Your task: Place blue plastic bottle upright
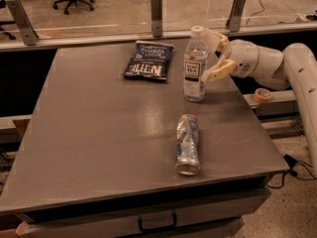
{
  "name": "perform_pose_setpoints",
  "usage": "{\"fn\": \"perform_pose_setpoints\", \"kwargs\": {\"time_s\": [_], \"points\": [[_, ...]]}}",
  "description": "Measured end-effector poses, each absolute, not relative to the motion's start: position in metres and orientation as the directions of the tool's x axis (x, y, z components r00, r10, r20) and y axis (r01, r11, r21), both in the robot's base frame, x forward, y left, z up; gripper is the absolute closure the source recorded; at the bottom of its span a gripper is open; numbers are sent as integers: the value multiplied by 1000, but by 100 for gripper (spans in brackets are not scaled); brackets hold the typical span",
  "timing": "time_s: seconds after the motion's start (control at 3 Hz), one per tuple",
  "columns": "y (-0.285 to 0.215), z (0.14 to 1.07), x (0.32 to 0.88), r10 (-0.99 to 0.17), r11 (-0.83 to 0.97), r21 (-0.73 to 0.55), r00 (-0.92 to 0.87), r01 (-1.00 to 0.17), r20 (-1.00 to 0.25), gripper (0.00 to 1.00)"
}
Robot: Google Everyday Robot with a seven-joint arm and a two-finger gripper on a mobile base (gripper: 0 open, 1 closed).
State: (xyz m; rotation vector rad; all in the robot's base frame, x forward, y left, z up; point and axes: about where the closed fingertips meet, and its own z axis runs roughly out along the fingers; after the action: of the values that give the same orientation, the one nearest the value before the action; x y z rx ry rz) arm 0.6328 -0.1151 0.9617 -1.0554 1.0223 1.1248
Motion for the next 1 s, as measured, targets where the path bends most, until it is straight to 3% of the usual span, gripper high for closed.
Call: {"fn": "perform_pose_setpoints", "kwargs": {"time_s": [0.33, 1.0], "points": [[-122, 964, 633, 174, 130, -126, 148, -983, -974, 0], [-208, 1047, 609, -10, 383, -287, 307, -878, -952, 0]]}}
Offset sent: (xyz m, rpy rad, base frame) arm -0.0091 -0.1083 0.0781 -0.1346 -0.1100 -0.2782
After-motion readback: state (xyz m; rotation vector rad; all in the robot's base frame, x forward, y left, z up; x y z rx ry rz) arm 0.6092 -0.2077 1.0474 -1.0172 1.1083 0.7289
